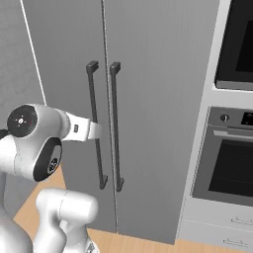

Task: Grab a lemon wedge from the fridge and one ice cube from the ice bowl, and put them in the glass of lemonade.

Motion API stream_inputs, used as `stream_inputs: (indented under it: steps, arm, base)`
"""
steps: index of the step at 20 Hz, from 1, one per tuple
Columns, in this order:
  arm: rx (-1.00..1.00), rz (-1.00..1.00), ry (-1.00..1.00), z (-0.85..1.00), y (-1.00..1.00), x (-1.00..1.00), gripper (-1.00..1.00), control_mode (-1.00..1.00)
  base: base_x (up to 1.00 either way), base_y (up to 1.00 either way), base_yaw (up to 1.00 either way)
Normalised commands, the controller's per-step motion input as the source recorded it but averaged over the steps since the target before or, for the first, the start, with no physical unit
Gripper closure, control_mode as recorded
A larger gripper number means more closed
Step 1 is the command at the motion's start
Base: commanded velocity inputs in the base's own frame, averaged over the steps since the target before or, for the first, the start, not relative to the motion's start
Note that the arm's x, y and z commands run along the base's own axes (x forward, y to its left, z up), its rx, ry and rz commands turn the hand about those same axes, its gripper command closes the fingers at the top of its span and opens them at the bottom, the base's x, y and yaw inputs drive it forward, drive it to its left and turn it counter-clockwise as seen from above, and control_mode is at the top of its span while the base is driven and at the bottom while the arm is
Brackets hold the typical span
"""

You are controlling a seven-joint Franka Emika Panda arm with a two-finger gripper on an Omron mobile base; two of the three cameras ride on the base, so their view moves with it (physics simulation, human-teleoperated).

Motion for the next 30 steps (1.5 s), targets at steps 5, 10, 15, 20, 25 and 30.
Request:
stream_inputs:
  steps: [5, 10, 15, 20, 25, 30]
  arm:
    - [0.00, 0.00, -0.02, 0.41, -0.28, 0.73, -1.00, -1.00]
    - [0.00, 0.00, 0.01, 0.30, -0.07, 0.76, -1.00, -1.00]
    - [0.00, 0.00, 0.04, 0.07, -0.13, 0.69, -1.00, -1.00]
    - [0.00, 0.00, 0.07, 0.00, -0.03, 0.69, -1.00, -1.00]
    - [0.01, 0.00, 0.08, 0.00, 0.00, 0.95, -1.00, -1.00]
    - [0.00, 0.00, 0.00, -0.08, 0.00, 0.93, -1.00, -1.00]
  base:
    - [0.00, 0.00, 0.00]
    - [0.00, 0.00, 0.00]
    - [0.00, 0.00, 0.00]
    - [0.00, 0.00, 0.00]
    - [0.00, 0.00, 0.00]
    - [0.00, 0.00, 0.00]
